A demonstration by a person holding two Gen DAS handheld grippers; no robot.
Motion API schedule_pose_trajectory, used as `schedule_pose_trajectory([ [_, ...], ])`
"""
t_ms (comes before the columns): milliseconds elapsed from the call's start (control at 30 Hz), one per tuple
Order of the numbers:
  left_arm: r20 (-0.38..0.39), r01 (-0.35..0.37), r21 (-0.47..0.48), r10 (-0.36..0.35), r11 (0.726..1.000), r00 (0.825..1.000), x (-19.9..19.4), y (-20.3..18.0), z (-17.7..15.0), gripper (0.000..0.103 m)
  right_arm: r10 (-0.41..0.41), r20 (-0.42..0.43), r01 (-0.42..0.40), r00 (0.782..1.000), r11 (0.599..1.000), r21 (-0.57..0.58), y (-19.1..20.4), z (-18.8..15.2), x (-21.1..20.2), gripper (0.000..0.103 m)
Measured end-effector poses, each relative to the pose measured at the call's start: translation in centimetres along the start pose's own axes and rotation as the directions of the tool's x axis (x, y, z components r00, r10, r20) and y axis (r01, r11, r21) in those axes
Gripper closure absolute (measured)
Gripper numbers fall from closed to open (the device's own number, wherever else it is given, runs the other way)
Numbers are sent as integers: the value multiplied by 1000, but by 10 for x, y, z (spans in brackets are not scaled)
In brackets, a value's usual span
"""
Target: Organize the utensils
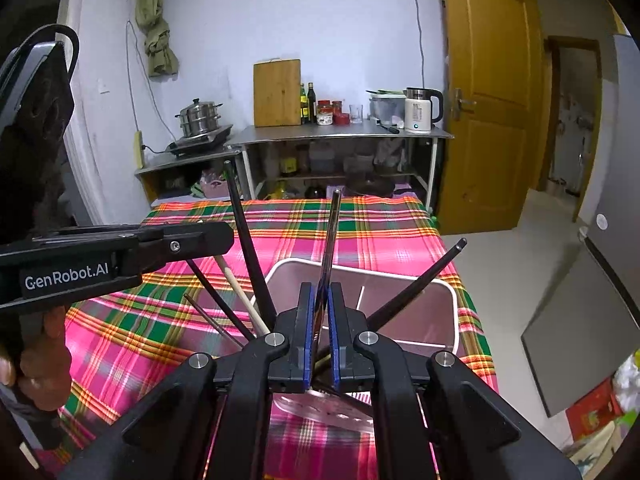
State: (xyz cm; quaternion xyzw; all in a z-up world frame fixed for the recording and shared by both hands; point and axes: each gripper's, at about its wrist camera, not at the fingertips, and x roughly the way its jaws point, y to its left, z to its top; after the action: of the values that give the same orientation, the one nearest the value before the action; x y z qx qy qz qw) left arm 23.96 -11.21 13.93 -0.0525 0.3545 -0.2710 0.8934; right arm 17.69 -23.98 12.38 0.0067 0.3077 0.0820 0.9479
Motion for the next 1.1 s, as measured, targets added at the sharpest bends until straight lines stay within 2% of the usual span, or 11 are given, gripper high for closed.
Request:
schedule_pose_trajectory([
  [200,11,-2,2,2,1000,1000,-6,1,0,95,-8,6,8,1000,1000,6,0,0,-4,97],
  [533,53,-4,16,3,1000,999,-28,-5,-4,86,-16,47,15,999,1000,20,-1,5,-29,94],
  [1000,109,-27,31,24,999,994,-60,-13,-34,81,-11,75,7,997,998,63,-4,-11,-64,89],
  [1100,118,-34,31,30,999,993,-63,-14,-45,73,-13,73,8,997,998,69,-3,-19,-69,88],
])
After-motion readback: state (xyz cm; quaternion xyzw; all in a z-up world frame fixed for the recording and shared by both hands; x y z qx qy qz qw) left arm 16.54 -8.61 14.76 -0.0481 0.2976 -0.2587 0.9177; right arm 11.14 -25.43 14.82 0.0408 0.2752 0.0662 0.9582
